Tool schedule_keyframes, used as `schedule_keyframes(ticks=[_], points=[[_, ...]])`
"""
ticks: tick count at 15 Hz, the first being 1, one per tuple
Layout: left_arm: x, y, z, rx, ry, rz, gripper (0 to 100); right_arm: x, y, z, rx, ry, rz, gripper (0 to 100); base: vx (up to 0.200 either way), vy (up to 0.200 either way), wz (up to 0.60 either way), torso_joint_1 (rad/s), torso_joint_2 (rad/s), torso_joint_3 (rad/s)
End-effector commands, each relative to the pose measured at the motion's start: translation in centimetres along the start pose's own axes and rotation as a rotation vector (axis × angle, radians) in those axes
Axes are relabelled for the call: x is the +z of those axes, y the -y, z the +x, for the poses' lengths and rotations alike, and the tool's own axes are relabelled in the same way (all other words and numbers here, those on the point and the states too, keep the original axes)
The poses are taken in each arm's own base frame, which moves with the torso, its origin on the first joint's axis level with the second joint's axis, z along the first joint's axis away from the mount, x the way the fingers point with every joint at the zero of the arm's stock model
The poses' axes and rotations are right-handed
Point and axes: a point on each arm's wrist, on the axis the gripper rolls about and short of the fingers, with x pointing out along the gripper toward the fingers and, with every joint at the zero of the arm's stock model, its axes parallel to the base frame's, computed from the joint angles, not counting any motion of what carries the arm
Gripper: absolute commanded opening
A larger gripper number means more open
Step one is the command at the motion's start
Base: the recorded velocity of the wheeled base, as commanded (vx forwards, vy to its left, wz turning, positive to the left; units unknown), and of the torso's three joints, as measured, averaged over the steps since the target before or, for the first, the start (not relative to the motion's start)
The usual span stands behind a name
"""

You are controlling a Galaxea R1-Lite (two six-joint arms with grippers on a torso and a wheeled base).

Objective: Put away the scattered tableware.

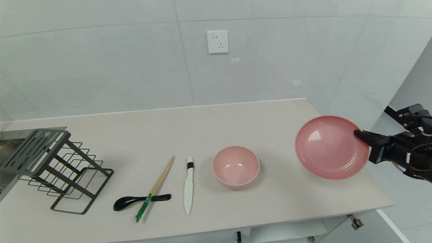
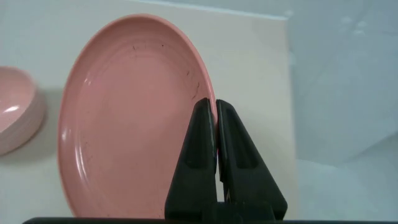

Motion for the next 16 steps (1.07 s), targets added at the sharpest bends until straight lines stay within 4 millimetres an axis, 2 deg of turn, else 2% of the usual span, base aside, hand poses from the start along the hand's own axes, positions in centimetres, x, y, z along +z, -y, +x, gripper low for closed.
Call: schedule_keyframes(ticks=[1,4,5,6,7,8,10,13,16], points=[[0.2,0.1,0.0,-0.024,0.024,0.012,100,0.5,0.8,-1.0,-0.043,0.028,-0.010,0,0.000,0.000,0.00,0.000,0.00,0.000],[0.2,0.3,-0.1,-0.118,-0.006,0.019,100,0.1,0.1,-2.1,-0.034,0.027,-0.016,0,0.000,0.000,0.00,0.000,0.00,0.000],[0.9,0.3,-0.2,-0.138,0.005,0.020,100,0.3,-0.1,-2.7,-0.035,0.037,-0.021,0,0.000,0.000,0.00,0.000,0.00,0.000],[3.0,0.3,0.0,-0.174,-0.028,0.015,100,0.4,-0.6,-4.0,-0.036,0.043,-0.025,0,0.000,0.000,0.00,0.000,0.00,0.000],[3.6,0.4,0.1,-0.191,-0.041,0.013,100,0.3,-0.7,-4.3,-0.035,0.041,-0.028,0,0.000,0.000,0.00,0.000,0.00,0.000],[5.2,0.4,1.3,-0.263,-0.097,0.001,100,0.2,-1.0,-5.0,-0.033,0.050,-0.031,0,0.000,0.000,0.00,0.000,0.00,0.000],[6.1,0.5,3.0,-0.333,-0.171,-0.013,100,1.1,-1.0,-5.4,-0.036,0.088,-0.043,0,0.000,0.000,0.00,0.000,0.00,0.000],[6.2,0.6,6.9,-0.399,-0.280,-0.009,100,2.2,-1.3,-6.2,-0.031,0.139,-0.063,0,0.000,0.000,0.00,0.000,0.00,0.000],[6.1,0.7,9.3,-0.452,-0.330,-0.036,100,2.3,-1.3,-6.3,-0.005,0.147,-0.067,0,0.000,0.000,0.00,0.000,0.00,0.000]])
